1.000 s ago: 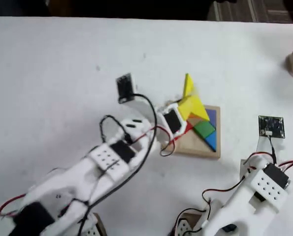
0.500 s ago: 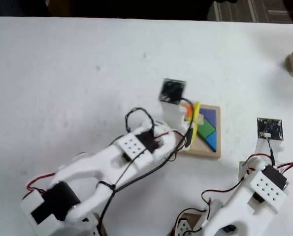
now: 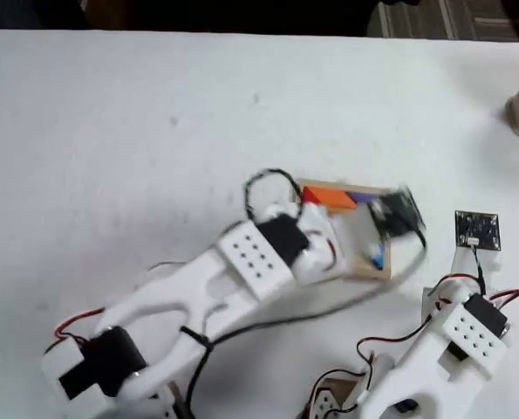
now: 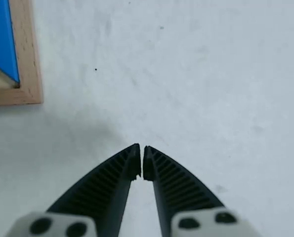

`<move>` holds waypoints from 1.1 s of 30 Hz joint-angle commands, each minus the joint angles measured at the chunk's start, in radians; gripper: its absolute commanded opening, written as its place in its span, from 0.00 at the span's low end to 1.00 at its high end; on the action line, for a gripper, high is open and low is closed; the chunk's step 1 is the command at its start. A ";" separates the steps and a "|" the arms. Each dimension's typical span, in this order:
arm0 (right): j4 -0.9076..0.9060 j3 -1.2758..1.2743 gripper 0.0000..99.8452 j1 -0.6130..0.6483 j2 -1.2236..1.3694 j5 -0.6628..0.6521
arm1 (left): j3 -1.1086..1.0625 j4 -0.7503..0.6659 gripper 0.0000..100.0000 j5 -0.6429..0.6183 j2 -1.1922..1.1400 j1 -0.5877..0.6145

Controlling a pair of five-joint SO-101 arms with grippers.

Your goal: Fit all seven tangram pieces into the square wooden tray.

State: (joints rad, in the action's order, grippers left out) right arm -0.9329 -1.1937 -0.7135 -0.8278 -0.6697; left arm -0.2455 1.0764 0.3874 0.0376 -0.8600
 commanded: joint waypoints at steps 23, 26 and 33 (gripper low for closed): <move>0.016 -0.023 0.02 -0.005 -0.036 -0.012 | 0.783 0.210 0.28 -0.040 -0.688 0.027; 0.016 -0.025 0.02 -0.005 -0.036 -0.012 | 0.795 0.232 0.32 -0.040 -0.696 0.039; 0.018 -0.038 0.02 -0.002 -0.036 -0.012 | 0.806 0.262 0.32 -0.040 -0.685 0.054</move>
State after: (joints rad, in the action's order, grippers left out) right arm -0.9329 -1.2321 -0.7150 -0.8293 -0.6697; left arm 0.4925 1.3157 0.3613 -0.6713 -0.8309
